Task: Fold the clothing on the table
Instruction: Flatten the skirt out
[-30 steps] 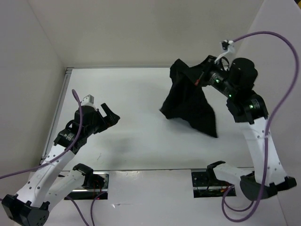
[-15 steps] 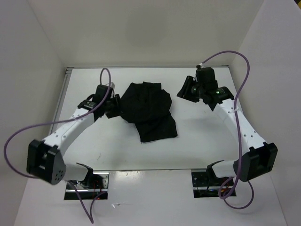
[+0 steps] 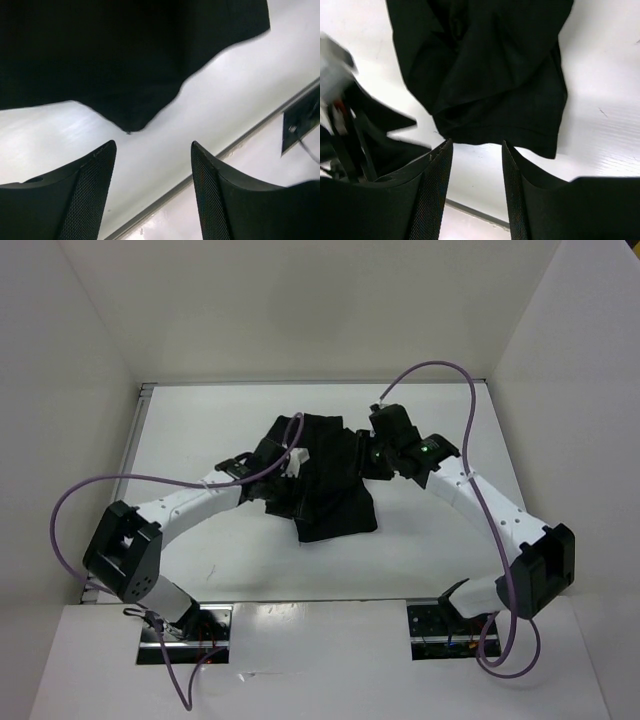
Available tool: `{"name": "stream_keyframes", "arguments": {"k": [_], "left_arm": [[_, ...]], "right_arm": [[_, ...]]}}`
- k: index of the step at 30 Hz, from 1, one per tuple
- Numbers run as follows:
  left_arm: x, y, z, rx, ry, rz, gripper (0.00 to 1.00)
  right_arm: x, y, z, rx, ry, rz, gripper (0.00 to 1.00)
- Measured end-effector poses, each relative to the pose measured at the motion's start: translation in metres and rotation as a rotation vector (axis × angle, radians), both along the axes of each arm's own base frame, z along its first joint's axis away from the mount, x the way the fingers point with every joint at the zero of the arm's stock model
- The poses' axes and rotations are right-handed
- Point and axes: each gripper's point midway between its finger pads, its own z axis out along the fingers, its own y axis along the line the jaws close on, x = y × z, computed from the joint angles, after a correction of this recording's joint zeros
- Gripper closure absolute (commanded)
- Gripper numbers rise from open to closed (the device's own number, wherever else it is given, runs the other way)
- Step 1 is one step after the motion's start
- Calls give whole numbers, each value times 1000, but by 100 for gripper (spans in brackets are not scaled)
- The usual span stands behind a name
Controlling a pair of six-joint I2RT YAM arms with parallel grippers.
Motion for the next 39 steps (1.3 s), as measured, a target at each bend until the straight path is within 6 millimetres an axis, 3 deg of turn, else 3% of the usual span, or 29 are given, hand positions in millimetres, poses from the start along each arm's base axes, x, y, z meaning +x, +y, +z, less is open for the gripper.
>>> {"name": "stream_keyframes", "arguments": {"k": [5,11,16,23,27,32,34,37,39], "left_arm": [[-28,-22,-21,67,19,-91,37],[-18,-8,-39,214,-21,18,37],[-9,5,-39,307,-80,109,37],[-7,-3,-40,283,-83,117,42],[-8,-12,-44,248,-76,100,52],[-2,-14,-58,264,-76,109,73],[2,-12,-67,288,-79,125,100],[6,-7,-73,331,-90,139,100],[7,-11,-66,336,-99,124,100]], "right_arm": [[2,-9,5,-15,-20,-45,49],[0,-17,17,-16,-49,-75,47],[-3,-20,18,-21,-47,-86,47],[-7,-25,25,-14,-60,-101,46],[-8,-26,26,-11,-57,-106,46],[-8,-25,26,-5,-54,-110,46],[-9,-24,26,0,-51,-106,46],[-10,-23,26,5,-47,-100,46],[-10,-23,27,12,-47,-104,46]]}}
